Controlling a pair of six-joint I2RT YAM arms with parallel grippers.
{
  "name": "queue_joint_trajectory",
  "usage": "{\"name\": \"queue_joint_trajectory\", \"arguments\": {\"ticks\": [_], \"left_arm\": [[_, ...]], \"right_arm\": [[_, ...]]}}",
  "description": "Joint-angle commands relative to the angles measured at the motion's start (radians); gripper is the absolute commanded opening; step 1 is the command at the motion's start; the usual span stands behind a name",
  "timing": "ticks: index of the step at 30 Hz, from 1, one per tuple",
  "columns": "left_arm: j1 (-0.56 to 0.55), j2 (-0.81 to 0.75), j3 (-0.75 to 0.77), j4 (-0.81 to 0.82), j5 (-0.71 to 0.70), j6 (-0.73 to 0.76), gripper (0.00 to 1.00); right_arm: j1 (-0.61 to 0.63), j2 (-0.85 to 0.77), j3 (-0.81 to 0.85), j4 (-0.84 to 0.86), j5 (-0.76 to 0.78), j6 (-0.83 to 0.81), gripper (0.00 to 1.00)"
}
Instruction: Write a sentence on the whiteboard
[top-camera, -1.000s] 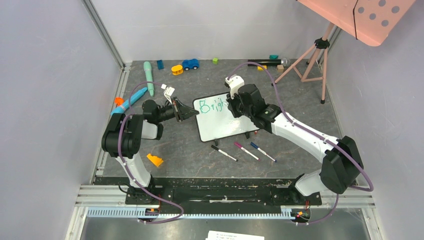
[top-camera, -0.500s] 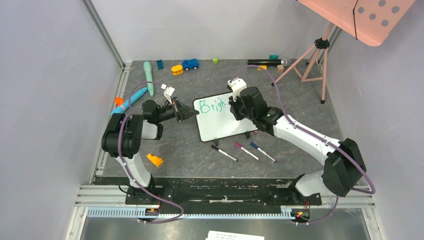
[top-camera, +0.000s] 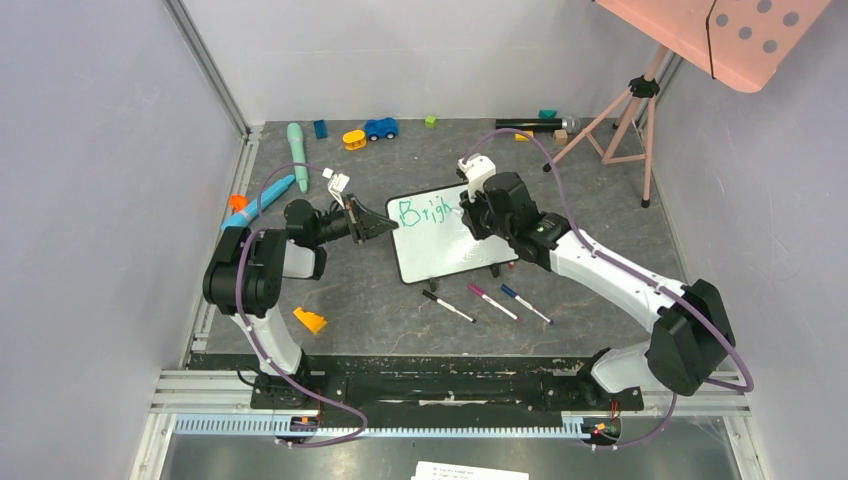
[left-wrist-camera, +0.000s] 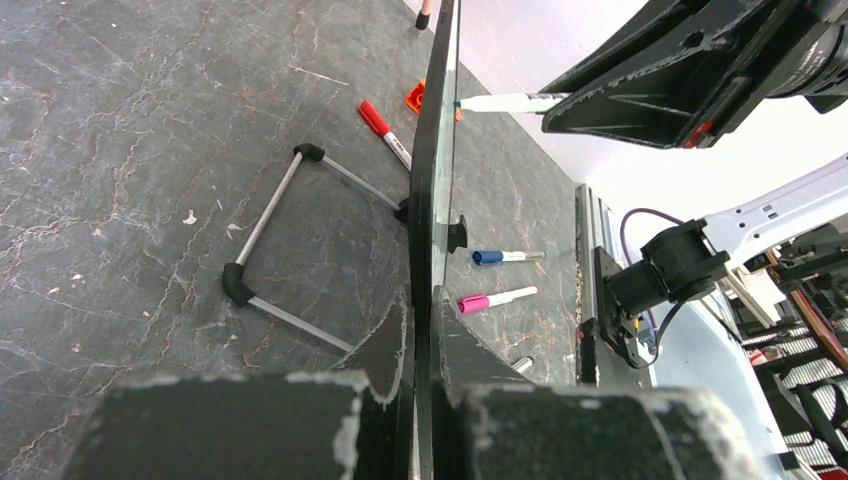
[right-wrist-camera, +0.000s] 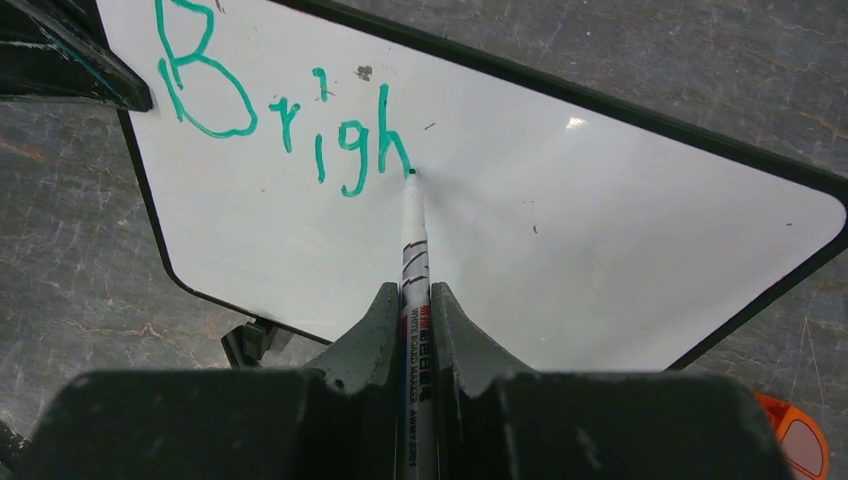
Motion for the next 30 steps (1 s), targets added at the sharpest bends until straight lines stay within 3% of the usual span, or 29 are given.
{"name": "queue_joint_trajectory", "arguments": {"ticks": [1, 30], "left_arm": [[-0.004, -0.033, -0.005, 0.029, 0.015, 0.059, 0.02], [-0.004, -0.033, -0.004, 0.025, 0.013, 0.063, 0.02]], "right_arm": [[-0.008, -0.049, 0.069, 0.006, -0.013, 0.000, 0.00], [-0.023, 0.038, 0.101, 0.007, 0.054, -0.003, 0.00]]}}
